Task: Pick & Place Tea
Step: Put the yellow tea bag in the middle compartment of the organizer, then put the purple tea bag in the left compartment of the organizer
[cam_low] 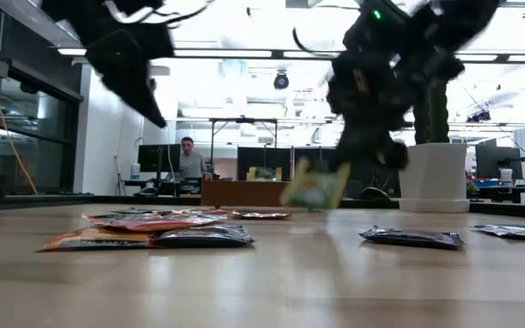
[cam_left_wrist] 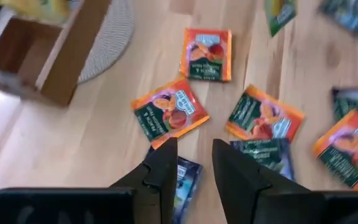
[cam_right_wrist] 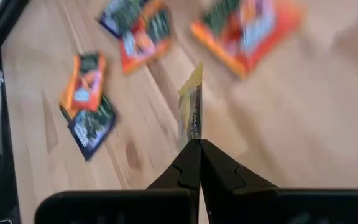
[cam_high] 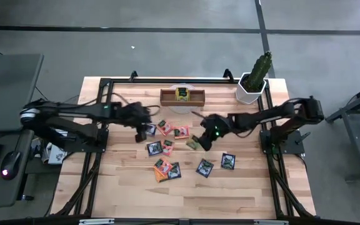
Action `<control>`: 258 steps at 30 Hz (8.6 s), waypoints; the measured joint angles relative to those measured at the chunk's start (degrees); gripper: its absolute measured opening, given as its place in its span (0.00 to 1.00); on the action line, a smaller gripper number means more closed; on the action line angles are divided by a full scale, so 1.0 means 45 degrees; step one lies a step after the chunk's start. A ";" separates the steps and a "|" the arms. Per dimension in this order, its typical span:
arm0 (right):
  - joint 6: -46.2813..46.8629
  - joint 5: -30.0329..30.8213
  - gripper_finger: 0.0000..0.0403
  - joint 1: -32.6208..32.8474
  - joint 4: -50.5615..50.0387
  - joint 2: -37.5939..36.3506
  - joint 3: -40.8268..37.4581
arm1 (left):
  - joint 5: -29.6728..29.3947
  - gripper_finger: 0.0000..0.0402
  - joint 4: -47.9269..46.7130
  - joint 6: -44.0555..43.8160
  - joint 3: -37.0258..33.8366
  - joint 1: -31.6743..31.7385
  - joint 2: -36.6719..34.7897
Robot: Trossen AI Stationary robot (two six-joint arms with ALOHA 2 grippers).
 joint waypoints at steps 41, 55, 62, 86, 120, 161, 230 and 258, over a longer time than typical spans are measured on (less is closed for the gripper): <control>-1.5262 0.1618 0.00 -0.5089 -0.5191 0.4394 0.8454 | 0.0184 0.25 0.4241 -0.2669 -0.2599 0.0042 -0.2973; -1.5257 0.1235 0.00 -0.5410 -0.4710 0.4477 0.8454 | 0.0128 0.25 0.4241 -0.2683 -0.2599 0.0042 -0.2973; -1.5042 0.1071 0.00 -0.5464 -0.4711 0.4477 0.8454 | 0.0076 0.25 0.4241 -0.2691 -0.2599 0.0042 -0.2973; -1.4174 0.0584 0.00 -0.5721 -0.5475 0.4841 0.8454 | 0.0052 0.25 0.4216 -0.2727 -0.2589 0.0042 -0.2978; -1.0232 -0.1281 0.31 -0.4771 -0.5119 0.2728 0.8503 | -0.1071 0.25 -0.0239 -0.6278 -0.2599 0.0047 -0.2498; -0.5023 -0.0684 0.00 -0.0731 -0.3875 1.1085 1.4908 | 0.0202 0.25 0.1808 -0.5827 -0.6208 0.0047 -0.2351; -0.8481 0.0394 0.00 -0.0258 -0.3111 1.2101 1.4037 | -0.0158 0.46 0.5650 -1.2348 -0.8094 0.0065 -0.2060; -0.8141 0.0380 0.00 -0.0024 -0.2471 1.2122 1.4016 | 0.1081 0.43 0.7379 -1.3111 -0.8767 0.0052 -0.2006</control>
